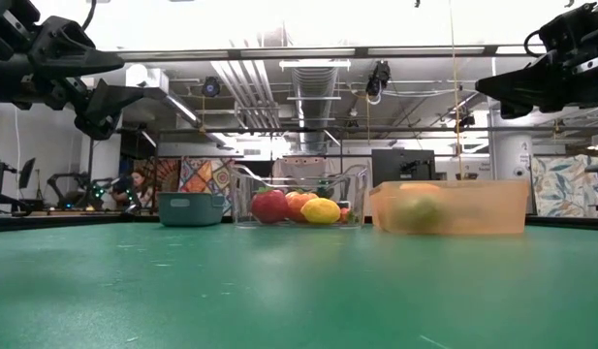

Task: Sort produce into baskets
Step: Return to Home Position

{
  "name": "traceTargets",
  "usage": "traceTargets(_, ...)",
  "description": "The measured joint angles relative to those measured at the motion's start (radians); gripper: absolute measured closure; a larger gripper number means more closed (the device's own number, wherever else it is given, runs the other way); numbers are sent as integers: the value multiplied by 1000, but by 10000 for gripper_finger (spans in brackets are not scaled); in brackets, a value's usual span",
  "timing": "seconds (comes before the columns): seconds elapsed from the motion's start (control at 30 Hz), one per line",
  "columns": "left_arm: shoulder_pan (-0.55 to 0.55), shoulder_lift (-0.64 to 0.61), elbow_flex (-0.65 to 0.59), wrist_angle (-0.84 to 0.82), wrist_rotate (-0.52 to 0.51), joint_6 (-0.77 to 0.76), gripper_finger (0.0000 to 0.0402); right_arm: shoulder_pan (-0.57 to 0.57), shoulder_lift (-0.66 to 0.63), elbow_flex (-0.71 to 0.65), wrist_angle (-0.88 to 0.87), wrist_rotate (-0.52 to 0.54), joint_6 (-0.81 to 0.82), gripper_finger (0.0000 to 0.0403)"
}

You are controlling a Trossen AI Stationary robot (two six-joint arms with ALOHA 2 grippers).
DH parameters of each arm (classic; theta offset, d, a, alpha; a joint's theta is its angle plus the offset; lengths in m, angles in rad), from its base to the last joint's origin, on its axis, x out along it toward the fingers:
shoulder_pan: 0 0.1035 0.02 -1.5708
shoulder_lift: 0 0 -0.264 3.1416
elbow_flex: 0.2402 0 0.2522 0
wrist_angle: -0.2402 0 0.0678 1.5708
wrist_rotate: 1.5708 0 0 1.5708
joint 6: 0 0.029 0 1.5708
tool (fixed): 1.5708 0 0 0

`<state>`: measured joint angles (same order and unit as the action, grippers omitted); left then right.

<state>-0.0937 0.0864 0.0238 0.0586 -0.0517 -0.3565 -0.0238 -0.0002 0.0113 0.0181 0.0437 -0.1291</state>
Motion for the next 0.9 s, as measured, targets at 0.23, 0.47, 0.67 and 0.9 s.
traceTargets(0.23, 0, 0, 0, 0, 1, 0, 196, 0, 2, 0, 0, 1, -2, 390)
traceTargets(0.47, 0, 1, 0, 0, 1, 0, 196, 0, 3, 0, -1, 1, -1, 390)
traceTargets(0.67, 0, 1, 0, 0, 1, 0, 196, 0, 3, 0, -1, 1, -1, 390)
traceTargets(0.9, 0, 1, -1, 0, 1, 0, 196, -3, 5, 0, 27, 188, -2, 390)
